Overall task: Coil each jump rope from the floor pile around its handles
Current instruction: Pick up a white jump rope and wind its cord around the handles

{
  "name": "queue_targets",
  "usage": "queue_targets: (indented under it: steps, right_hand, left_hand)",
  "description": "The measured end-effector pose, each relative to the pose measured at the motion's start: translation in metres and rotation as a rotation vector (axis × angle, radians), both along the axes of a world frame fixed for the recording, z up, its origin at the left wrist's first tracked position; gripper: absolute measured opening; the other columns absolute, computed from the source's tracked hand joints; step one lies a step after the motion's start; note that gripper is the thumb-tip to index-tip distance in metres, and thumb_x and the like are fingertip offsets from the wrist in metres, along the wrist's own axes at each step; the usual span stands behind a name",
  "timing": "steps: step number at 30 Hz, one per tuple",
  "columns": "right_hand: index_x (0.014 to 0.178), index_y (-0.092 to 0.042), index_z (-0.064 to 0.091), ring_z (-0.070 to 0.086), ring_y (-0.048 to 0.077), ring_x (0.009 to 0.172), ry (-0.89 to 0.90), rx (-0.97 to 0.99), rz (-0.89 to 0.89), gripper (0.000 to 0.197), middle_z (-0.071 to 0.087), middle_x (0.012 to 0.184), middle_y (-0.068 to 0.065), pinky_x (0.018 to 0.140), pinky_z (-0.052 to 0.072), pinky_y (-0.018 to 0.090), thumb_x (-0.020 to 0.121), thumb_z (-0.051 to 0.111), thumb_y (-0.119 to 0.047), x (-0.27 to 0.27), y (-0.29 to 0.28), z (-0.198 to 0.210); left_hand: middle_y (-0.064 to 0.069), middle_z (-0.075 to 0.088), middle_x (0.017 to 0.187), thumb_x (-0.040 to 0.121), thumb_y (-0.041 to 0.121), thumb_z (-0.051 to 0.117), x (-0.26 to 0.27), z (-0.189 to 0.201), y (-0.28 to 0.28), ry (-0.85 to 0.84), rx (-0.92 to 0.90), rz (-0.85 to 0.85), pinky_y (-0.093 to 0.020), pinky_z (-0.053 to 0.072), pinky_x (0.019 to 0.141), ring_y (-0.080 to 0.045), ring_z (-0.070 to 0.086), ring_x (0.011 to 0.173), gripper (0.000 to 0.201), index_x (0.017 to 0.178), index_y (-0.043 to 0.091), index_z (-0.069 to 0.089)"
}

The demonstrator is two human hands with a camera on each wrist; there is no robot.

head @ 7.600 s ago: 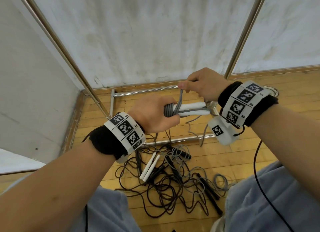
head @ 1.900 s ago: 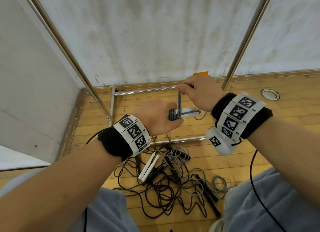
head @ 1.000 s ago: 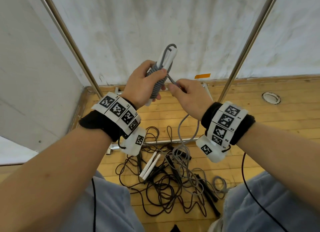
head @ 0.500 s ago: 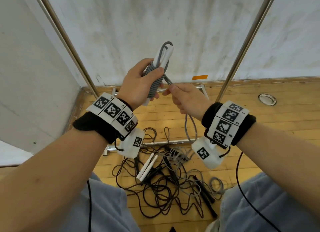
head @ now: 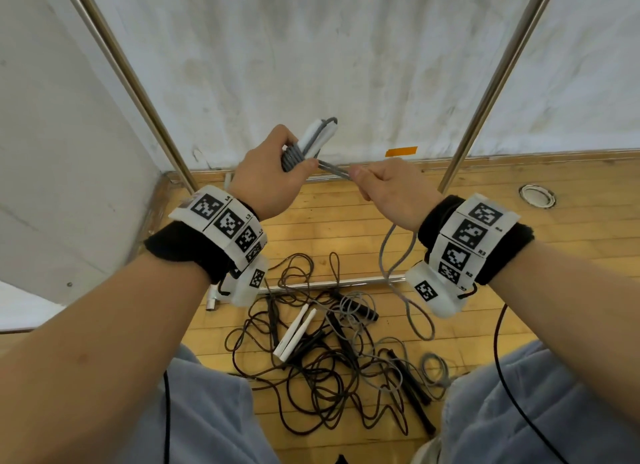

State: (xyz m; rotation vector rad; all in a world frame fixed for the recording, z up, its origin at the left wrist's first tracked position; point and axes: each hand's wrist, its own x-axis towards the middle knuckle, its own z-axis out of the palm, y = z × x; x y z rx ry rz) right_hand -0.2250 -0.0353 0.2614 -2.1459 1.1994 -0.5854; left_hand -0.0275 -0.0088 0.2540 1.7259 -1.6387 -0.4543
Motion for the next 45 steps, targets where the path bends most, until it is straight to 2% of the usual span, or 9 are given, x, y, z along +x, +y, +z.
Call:
queue_targets:
  steps: [7, 12, 18, 24, 30, 35, 38, 41, 45]
  right_hand:
    - [0.057, -0.017, 0.036, 0.030, 0.011, 0.045, 0.203, -0.060, 0.163, 0.047, 0.034, 0.051, -0.005, 0.048, 0.026, 0.023, 0.100, 0.036, -0.036, 0.006, 0.012, 0.008]
    - [0.068, -0.018, 0.053, 0.037, 0.010, 0.048, 0.241, -0.030, 0.243, 0.034, 0.042, 0.055, -0.006, 0.049, 0.031, 0.025, 0.098, 0.042, -0.030, 0.005, 0.018, 0.012]
    - [0.079, -0.009, 0.062, 0.043, 0.011, 0.057, 0.248, -0.130, 0.153, 0.036, 0.051, 0.064, -0.002, 0.052, 0.031, 0.023, 0.099, 0.040, -0.030, 0.003, 0.013, 0.007]
    - [0.077, -0.008, 0.063, 0.048, 0.013, 0.059, 0.169, -0.187, 0.022, 0.038, 0.056, 0.067, 0.002, 0.053, 0.032, 0.022, 0.097, 0.044, -0.034, -0.003, -0.002, 0.003]
    - [0.079, 0.000, 0.066, 0.040, 0.016, 0.051, 0.148, -0.116, -0.038, 0.046, 0.049, 0.061, 0.009, 0.049, 0.031, 0.025, 0.094, 0.049, -0.041, -0.009, -0.016, 0.001]
    - [0.066, -0.016, 0.066, 0.033, 0.015, 0.045, 0.099, 0.046, -0.057, 0.045, 0.041, 0.057, 0.007, 0.048, 0.030, 0.026, 0.085, 0.055, -0.055, -0.019, -0.025, 0.005]
    - [0.074, 0.000, 0.066, 0.032, 0.015, 0.047, -0.004, 0.156, -0.049, 0.046, 0.040, 0.061, 0.010, 0.046, 0.029, 0.024, 0.088, 0.058, -0.043, -0.019, -0.029, 0.006]
    - [0.070, -0.011, 0.064, 0.029, 0.006, 0.038, -0.139, 0.232, -0.034, 0.022, 0.043, 0.049, -0.005, 0.040, 0.027, 0.021, 0.090, 0.053, -0.010, -0.014, -0.024, 0.003]
    - [0.077, -0.021, 0.058, 0.032, 0.002, 0.042, -0.211, 0.156, 0.030, 0.025, 0.041, 0.056, -0.009, 0.040, 0.030, 0.014, 0.097, 0.045, -0.030, -0.002, -0.010, -0.004]
  left_hand:
    - [0.008, 0.048, 0.071, 0.092, 0.047, 0.054, 0.005, -0.018, -0.005, -0.401, 0.114, -0.048, -0.025, 0.029, 0.046, -0.009, 0.048, 0.057, 0.030, 0.098, 0.026, 0.033]
    - [0.008, 0.056, 0.080, 0.091, 0.048, 0.053, -0.006, -0.035, -0.002, -0.533, 0.246, -0.157, -0.032, 0.034, 0.074, -0.014, 0.051, 0.070, 0.024, 0.099, 0.030, 0.038]
    - [0.006, 0.063, 0.099, 0.088, 0.046, 0.057, -0.023, -0.040, 0.001, -0.573, 0.277, -0.214, -0.033, 0.048, 0.070, -0.018, 0.059, 0.087, 0.033, 0.117, 0.032, 0.051]
    - [0.014, 0.049, 0.067, 0.086, 0.057, 0.050, -0.042, -0.035, 0.016, -0.670, 0.139, -0.294, -0.023, 0.024, 0.046, -0.009, 0.046, 0.059, 0.025, 0.099, 0.035, 0.051]
    - [0.011, 0.050, 0.057, 0.083, 0.067, 0.046, -0.045, -0.024, 0.023, -0.584, 0.085, -0.322, -0.024, 0.024, 0.046, -0.003, 0.044, 0.052, 0.035, 0.065, 0.038, 0.038]
    - [0.012, 0.049, 0.058, 0.087, 0.056, 0.048, -0.044, -0.014, 0.030, -0.433, -0.016, -0.358, -0.025, 0.030, 0.048, -0.003, 0.046, 0.053, 0.025, 0.072, 0.038, 0.040]
    - [0.013, 0.053, 0.063, 0.086, 0.052, 0.052, -0.042, -0.004, 0.031, -0.228, -0.069, -0.345, -0.022, 0.034, 0.051, -0.003, 0.051, 0.057, 0.014, 0.089, 0.039, 0.050]
    - [0.002, 0.062, 0.070, 0.085, 0.046, 0.058, -0.043, 0.004, 0.030, 0.049, -0.049, -0.272, -0.030, 0.047, 0.050, -0.010, 0.059, 0.059, 0.025, 0.090, 0.022, 0.058]
    - [-0.008, 0.068, 0.075, 0.090, 0.030, 0.063, -0.032, 0.012, 0.021, 0.410, 0.046, -0.202, -0.026, 0.049, 0.043, -0.013, 0.064, 0.054, 0.018, 0.087, 0.015, 0.053]
